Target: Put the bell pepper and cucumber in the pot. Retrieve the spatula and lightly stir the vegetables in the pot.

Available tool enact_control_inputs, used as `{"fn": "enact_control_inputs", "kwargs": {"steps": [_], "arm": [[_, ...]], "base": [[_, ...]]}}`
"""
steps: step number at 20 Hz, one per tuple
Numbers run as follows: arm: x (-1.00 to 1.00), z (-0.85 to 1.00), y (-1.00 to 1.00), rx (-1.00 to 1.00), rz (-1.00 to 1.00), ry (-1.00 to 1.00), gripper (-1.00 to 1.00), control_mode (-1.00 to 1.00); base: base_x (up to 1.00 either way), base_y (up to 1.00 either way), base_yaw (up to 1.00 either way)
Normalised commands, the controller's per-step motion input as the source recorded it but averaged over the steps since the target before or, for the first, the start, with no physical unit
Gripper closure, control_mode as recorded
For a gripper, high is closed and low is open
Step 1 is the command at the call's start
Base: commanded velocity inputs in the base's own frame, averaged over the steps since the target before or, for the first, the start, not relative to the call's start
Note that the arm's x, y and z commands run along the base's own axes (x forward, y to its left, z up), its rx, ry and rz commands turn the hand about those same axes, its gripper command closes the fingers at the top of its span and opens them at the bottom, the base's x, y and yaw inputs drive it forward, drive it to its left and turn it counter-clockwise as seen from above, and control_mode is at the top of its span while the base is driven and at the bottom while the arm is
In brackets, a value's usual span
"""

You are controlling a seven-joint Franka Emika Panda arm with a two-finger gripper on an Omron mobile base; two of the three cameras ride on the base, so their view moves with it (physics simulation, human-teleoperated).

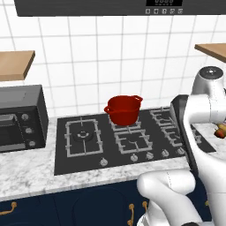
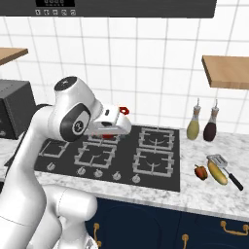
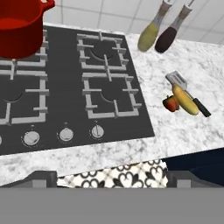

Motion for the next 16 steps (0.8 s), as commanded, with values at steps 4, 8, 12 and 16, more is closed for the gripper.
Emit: {"fn": "enact_control_inputs", "kwargs": {"steps": [4, 8, 12, 16], "arm": [[-0.01, -0.14, -0.7, 0.0, -0.11, 0.0, -1.0, -1.0], [0.0, -0.16, -0.8, 0.07, -0.02, 0.0, -1.0, -1.0], [0.0, -0.21, -0.74, 0.09, 0.0, 0.0, -1.0, -1.0], [0.0, -0.14, -0.72, 0.05, 0.01, 0.0, -1.0, -1.0]], "base": [[0.0, 0.0, 0.0], [0.0, 0.0, 0.0], [0.0, 0.0, 0.0], [0.0, 0.0, 0.0]]}}
